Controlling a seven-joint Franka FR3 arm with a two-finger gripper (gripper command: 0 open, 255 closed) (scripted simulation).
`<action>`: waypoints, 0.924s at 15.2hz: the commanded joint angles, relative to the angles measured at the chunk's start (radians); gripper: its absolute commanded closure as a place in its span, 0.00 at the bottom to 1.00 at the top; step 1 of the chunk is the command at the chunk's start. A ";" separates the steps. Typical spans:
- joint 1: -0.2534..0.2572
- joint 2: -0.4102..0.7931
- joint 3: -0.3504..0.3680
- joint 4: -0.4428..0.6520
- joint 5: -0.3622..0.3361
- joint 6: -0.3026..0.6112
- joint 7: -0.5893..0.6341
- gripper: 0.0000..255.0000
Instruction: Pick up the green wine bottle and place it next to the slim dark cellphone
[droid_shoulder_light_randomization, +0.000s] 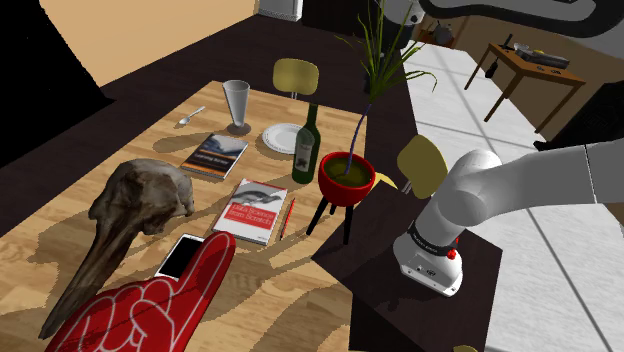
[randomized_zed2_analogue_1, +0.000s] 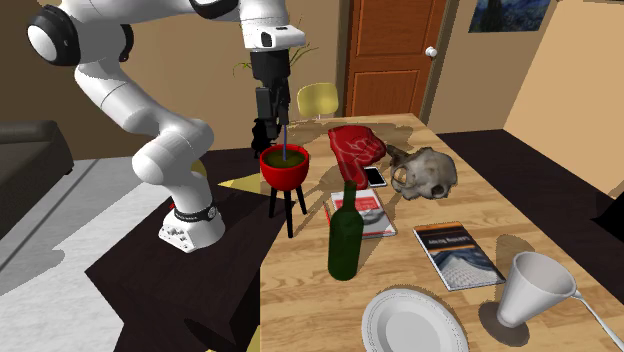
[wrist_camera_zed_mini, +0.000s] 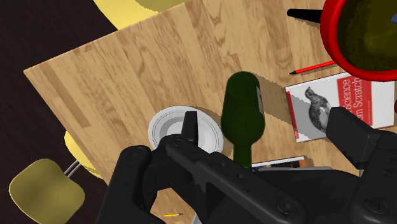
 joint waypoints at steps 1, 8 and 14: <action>0.000 0.000 0.000 0.000 0.000 0.000 0.000 0.00; -0.011 0.214 0.011 0.002 0.036 0.213 0.086 0.00; -0.018 0.425 0.018 0.059 0.062 0.370 0.148 0.00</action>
